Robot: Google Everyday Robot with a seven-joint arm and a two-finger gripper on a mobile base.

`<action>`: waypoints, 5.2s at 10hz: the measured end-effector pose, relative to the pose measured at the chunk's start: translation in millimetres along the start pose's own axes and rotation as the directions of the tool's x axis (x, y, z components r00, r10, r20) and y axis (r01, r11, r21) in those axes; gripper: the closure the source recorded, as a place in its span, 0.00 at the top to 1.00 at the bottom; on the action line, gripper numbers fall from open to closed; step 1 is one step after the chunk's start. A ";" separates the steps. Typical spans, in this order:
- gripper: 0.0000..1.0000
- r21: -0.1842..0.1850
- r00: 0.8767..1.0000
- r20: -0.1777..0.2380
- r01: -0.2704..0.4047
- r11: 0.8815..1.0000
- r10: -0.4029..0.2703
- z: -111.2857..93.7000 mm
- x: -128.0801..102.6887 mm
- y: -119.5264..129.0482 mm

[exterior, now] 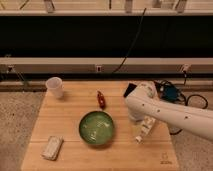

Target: Push the ceramic bowl across the table

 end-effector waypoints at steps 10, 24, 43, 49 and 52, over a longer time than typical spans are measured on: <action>0.80 -0.012 1.000 0.004 0.006 1.000 -0.006 3.7 -9.4 2.8; 0.55 -0.033 1.000 0.016 0.017 0.999 -0.017 9.4 -21.8 10.6; 0.00 -0.098 0.991 0.034 0.136 0.986 -0.133 39.4 -39.3 13.1; 0.00 -0.123 0.973 0.035 0.232 0.965 -0.229 48.3 -78.5 2.4; 0.00 -0.130 0.956 0.037 0.294 0.947 -0.291 48.2 -111.2 -7.1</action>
